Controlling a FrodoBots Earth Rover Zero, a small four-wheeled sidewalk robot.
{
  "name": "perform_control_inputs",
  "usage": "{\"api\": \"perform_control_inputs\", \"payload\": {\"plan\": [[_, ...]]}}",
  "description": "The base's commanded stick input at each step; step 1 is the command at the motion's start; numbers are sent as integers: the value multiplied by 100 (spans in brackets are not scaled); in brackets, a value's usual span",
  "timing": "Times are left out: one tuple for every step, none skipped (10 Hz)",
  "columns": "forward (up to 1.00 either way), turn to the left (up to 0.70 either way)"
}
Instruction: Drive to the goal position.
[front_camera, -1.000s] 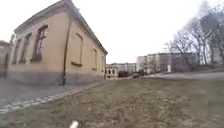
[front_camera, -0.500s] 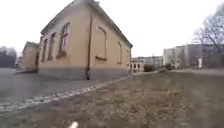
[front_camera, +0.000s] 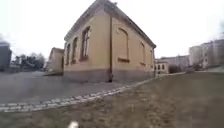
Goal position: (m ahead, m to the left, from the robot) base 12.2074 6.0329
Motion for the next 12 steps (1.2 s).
{"api": "perform_control_inputs", "payload": {"plan": [[70, 28], [70, 1], [70, 1], [70, 1], [70, 1], [70, 1], [70, 1], [70, 1], [70, 1], [70, 1], [70, 1], [70, 1]]}}
